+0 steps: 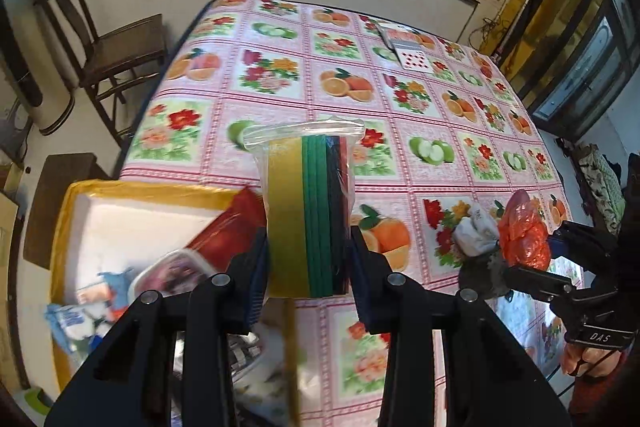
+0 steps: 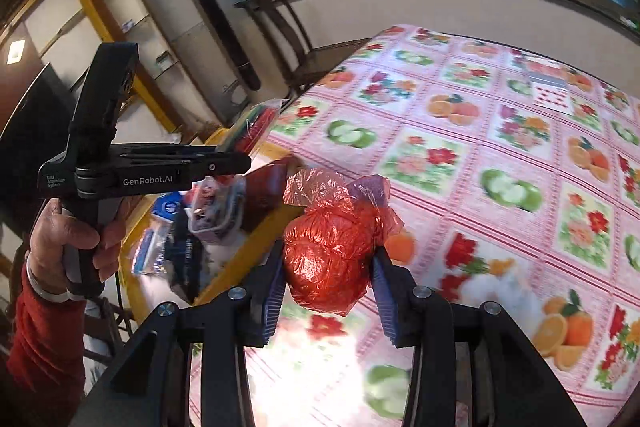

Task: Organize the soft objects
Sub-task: 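Carry the sponge pack and red bag into the yellow box and release both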

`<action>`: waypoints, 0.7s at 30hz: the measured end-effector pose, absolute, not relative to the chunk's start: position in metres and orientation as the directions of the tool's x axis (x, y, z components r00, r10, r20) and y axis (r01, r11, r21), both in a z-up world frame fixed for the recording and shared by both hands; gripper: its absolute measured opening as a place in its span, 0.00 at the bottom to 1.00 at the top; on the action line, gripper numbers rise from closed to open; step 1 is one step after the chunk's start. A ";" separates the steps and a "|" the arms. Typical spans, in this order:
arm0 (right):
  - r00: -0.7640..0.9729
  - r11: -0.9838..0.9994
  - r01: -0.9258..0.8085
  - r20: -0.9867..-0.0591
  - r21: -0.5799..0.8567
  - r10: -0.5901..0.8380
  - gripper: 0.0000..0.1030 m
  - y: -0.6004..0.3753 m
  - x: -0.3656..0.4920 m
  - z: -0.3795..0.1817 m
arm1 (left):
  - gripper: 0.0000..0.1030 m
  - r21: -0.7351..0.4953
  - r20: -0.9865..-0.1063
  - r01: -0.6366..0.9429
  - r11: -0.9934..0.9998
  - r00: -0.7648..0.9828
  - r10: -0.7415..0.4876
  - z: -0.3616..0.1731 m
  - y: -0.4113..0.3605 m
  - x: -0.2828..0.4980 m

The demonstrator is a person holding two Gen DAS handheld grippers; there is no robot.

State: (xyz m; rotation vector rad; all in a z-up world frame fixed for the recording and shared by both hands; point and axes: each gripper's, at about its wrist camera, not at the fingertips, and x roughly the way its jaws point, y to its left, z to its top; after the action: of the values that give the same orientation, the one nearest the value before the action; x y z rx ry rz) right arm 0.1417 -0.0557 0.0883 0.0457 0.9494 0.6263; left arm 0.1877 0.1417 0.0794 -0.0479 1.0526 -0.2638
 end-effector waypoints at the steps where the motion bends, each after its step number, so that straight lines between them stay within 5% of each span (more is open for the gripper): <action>1: 0.401 0.806 -0.506 -0.744 0.306 0.534 0.40 -0.035 0.142 0.087 | 0.33 -0.155 -0.852 0.176 0.972 0.475 -0.221 0.080 0.157 0.181; 17: 0.205 0.696 -0.650 -0.810 0.307 0.549 0.44 0.166 0.132 0.025 | 0.34 -0.185 -0.869 0.002 0.983 0.467 -0.165 0.027 0.285 0.081; 21: 0.217 0.704 -0.618 -0.785 0.349 0.580 0.75 0.149 0.132 0.036 | 0.43 -0.234 -0.854 -0.015 0.972 0.481 -0.198 0.022 0.290 0.081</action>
State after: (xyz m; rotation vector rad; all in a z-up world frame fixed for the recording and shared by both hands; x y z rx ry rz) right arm 0.1317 0.1491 0.0356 -0.0419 1.0676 0.8301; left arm 0.0808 0.2896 0.0224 -0.2215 1.0654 -0.1125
